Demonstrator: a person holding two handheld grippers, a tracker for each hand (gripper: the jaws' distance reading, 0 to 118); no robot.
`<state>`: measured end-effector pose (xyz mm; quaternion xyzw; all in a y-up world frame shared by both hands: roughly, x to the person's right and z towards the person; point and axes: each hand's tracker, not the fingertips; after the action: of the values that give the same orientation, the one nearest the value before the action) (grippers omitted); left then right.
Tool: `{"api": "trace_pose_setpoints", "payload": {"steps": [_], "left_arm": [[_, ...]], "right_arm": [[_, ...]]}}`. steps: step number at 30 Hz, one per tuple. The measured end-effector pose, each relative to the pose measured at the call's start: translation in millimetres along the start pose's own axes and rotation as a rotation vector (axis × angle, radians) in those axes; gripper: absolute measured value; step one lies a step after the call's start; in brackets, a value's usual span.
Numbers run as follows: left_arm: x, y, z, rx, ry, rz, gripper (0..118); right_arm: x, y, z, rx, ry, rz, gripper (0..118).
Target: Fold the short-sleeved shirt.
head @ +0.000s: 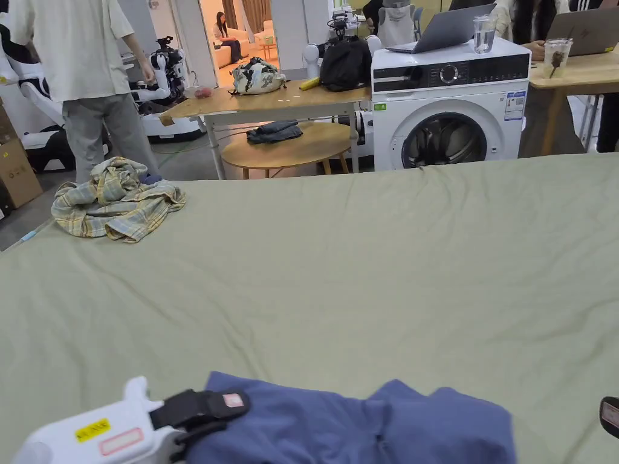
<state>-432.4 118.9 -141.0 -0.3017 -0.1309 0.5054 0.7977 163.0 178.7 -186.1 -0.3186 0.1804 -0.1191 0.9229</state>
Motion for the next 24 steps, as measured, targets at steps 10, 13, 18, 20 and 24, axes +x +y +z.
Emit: {"api": "trace_pose_setpoints", "payload": {"steps": [10,13,18,20,24], "left_arm": [[148,-39,-73,-0.149,0.299,-0.501,7],[142,-58,-141,-0.246,0.279,-0.496,7],[132,-69,-186,-0.365,0.188,-0.43,28],[134,-64,-176,-0.374,0.109,-0.366,48],[134,-45,-138,-0.262,-0.044,-0.303,47]], "right_arm": [[-10,-7,-10,-0.012,0.045,-0.007,0],[-11,-11,-5,-0.012,0.036,0.005,0],[-1,-17,-2,-0.025,0.026,-0.005,0],[3,-18,-4,-0.028,0.015,-0.011,0],[7,-19,-6,-0.014,0.043,-0.067,0]]}}
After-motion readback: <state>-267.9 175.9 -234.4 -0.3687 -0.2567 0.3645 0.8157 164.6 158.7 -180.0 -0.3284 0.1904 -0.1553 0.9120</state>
